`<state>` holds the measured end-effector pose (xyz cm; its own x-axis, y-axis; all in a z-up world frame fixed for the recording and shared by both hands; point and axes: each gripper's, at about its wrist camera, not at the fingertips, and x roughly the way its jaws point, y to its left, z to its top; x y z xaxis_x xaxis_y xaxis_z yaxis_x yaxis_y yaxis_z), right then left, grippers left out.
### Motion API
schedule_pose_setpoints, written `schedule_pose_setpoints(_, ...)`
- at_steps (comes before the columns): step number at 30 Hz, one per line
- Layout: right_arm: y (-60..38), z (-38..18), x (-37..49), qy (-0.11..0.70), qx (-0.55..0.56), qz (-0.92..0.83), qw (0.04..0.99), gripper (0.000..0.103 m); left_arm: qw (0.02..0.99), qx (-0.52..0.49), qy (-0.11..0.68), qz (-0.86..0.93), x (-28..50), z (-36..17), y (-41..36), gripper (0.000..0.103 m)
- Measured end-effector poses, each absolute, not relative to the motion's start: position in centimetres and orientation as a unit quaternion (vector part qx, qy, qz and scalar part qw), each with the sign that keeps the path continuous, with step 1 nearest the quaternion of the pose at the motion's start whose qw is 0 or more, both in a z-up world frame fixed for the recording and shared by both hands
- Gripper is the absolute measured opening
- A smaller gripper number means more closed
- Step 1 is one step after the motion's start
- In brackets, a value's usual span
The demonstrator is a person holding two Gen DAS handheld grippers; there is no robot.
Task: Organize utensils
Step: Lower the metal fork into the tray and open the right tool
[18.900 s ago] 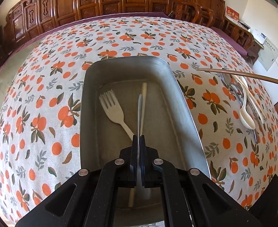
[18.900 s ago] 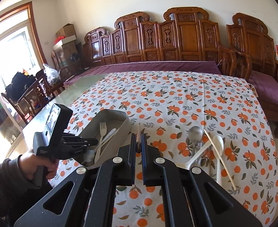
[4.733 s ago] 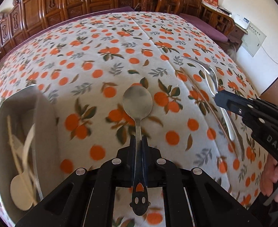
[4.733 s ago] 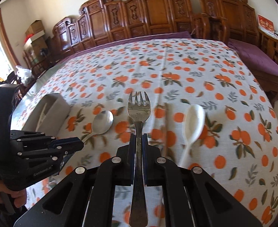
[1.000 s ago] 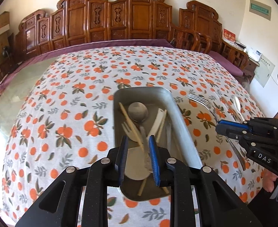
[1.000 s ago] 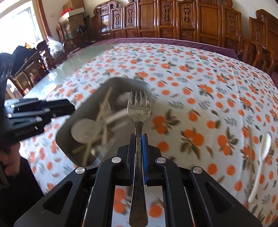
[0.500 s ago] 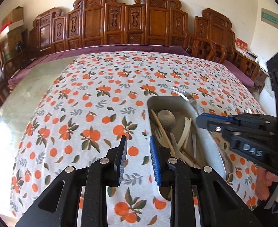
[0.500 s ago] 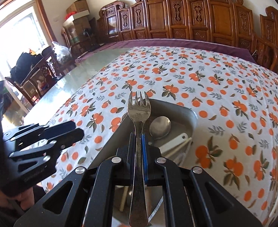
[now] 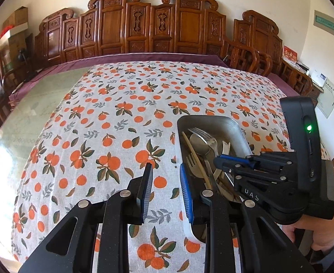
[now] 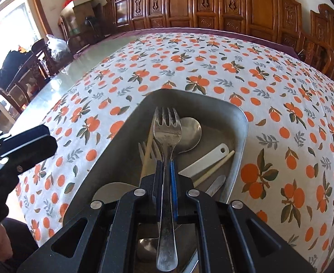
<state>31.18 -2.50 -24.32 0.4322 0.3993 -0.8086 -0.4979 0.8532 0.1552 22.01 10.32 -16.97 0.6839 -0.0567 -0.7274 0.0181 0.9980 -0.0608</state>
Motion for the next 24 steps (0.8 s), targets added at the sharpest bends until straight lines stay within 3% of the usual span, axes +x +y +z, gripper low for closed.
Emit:
schedule_pose_setpoints(14,-4.4,-21.9,30.6,0.425,-0.04,0.289,0.857,0.009,0.919,-0.019,0.392,-0.03,21.8,-16.8,9.3,0.023)
schedule_pose_setpoints(16,-5.7,-21.1,30.2,0.413,-0.041,0.291,0.862,0.009,0.919,-0.017,0.392,-0.032,21.7,-16.9,9.0,0.031)
schedule_pose_setpoints(20,-9.1,-19.7,29.3,0.394,-0.041,0.284,0.873,0.009,0.92,-0.015,0.39,-0.042,21.7,-16.7,8.1,0.034)
schedule_pose_setpoints(24,-13.7,-19.1,28.5,0.386,-0.039,0.26,0.884,0.009,0.919,-0.01,0.39,-0.053,21.8,-16.7,6.7,0.053)
